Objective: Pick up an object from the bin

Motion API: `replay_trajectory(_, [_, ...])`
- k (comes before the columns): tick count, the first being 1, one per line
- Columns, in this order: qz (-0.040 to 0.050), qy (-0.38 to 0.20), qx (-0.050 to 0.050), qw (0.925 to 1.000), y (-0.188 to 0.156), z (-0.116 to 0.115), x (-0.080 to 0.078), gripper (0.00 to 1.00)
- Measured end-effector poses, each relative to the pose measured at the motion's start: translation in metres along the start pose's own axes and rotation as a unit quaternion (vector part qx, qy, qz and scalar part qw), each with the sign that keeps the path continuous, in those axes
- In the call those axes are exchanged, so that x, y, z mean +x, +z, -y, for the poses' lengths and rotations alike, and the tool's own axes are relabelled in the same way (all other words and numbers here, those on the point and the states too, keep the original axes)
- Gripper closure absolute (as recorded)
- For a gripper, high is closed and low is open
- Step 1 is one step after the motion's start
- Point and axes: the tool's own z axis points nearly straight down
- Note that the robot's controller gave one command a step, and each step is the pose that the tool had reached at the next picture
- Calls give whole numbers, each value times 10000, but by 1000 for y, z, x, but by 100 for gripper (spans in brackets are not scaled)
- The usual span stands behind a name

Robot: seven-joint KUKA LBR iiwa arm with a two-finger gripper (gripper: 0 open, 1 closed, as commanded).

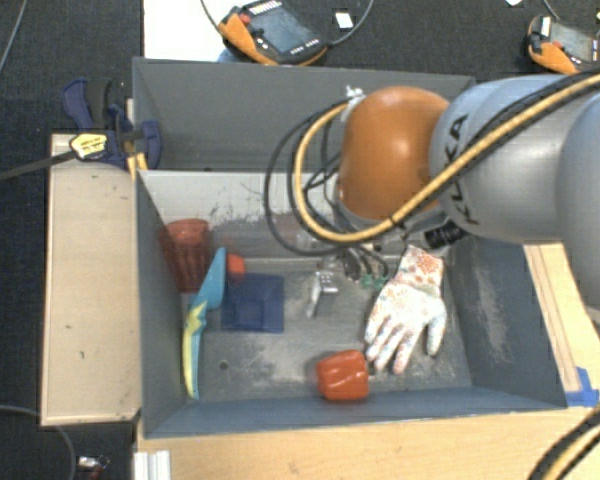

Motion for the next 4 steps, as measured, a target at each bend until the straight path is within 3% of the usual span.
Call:
replay_trajectory(1, [0, 2, 0, 10000, 0, 0, 0, 0])
replay_trajectory(2, [-21, -302, -3, 9995, 77, -35, -12, 0])
replay_trajectory(3, [35, -352, -6, 9994, 73, -12, 2, 100])
replay_trajectory(4, [35, -346, -7, 9994, 73, -12, 2, 100])
